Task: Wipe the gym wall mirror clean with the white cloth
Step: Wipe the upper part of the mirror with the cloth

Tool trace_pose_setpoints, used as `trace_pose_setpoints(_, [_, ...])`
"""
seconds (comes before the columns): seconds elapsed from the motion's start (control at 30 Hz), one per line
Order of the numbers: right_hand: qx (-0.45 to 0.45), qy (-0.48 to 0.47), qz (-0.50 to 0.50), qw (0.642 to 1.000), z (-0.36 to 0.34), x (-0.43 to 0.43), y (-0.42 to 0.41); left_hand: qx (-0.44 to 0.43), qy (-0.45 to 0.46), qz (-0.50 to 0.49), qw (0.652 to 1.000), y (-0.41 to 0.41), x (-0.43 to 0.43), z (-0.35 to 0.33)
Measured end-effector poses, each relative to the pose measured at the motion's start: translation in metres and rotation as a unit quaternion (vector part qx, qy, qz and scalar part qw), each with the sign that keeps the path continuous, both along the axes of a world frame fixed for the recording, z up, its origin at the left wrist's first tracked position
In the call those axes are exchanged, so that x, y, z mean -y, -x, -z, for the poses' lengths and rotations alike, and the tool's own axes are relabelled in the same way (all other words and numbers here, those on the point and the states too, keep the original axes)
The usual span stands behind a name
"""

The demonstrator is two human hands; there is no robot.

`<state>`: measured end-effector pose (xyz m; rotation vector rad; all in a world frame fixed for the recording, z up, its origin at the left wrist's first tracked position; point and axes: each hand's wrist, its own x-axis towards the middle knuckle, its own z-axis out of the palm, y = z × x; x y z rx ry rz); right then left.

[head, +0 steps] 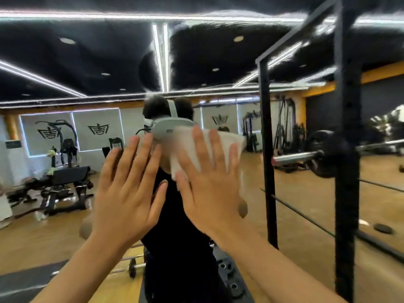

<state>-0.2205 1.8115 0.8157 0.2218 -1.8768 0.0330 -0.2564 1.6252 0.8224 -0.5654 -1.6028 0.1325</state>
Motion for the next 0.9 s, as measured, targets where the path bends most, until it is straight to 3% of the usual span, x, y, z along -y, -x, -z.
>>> trace_pose_setpoints(0.07, [-0.012, -0.128, -0.006, 0.992, 0.009, -0.042, 0.001, -0.005, -0.001, 0.006, 1.0, 0.0, -0.001, 0.0])
trace_pose_setpoints(0.13, [-0.038, -0.155, 0.013, 0.987, 0.012, -0.102, 0.0, -0.012, -0.001, 0.005, 1.0, 0.0, -0.003, -0.001])
trace_pose_setpoints(0.2, [-0.048, -0.06, 0.05, 0.996, 0.014, -0.156, -0.004, -0.016, -0.006, 0.009, 1.0, 0.001, -0.004, 0.0])
trace_pose_setpoints(0.27, [-0.046, 0.103, 0.082, 0.99, 0.012, -0.181, -0.008, -0.021, -0.01, 0.012, 1.0, 0.002, -0.004, 0.001])
trace_pose_setpoints(0.33, [-0.061, 0.246, 0.102, 0.962, 0.005, -0.163, -0.002, -0.024, -0.009, 0.008, 1.0, 0.002, -0.004, 0.0])
trace_pose_setpoints(0.4, [-0.083, 0.32, 0.11, 0.937, -0.001, -0.113, 0.005, -0.018, -0.007, 0.003, 1.0, 0.002, -0.004, -0.001])
trace_pose_setpoints(0.47, [-0.074, 0.281, 0.065, 0.954, 0.007, -0.051, 0.007, -0.006, -0.006, 0.001, 1.0, 0.002, -0.004, -0.001])
trace_pose_setpoints(0.57, [0.001, 0.115, 0.003, 0.993, 0.04, 0.016, 0.0, 0.0, -0.001, 0.007, 1.0, 0.001, -0.001, -0.001])
trace_pose_setpoints(0.7, [0.004, -0.075, -0.01, 0.997, 0.058, -0.038, -0.002, -0.002, 0.001, 0.009, 1.0, -0.002, -0.001, -0.001])
trace_pose_setpoints(0.77, [-0.014, -0.091, 0.019, 0.996, 0.057, -0.096, -0.005, -0.002, 0.0, 0.009, 1.0, -0.001, -0.002, 0.0])
trace_pose_setpoints(0.83, [-0.03, 0.007, 0.056, 0.998, 0.047, -0.144, -0.007, -0.008, 0.0, 0.008, 1.0, 0.0, -0.002, 0.0])
trace_pose_setpoints(0.9, [-0.045, 0.187, 0.081, 0.978, 0.032, -0.159, -0.005, -0.01, -0.001, 0.012, 1.0, 0.001, -0.002, 0.0])
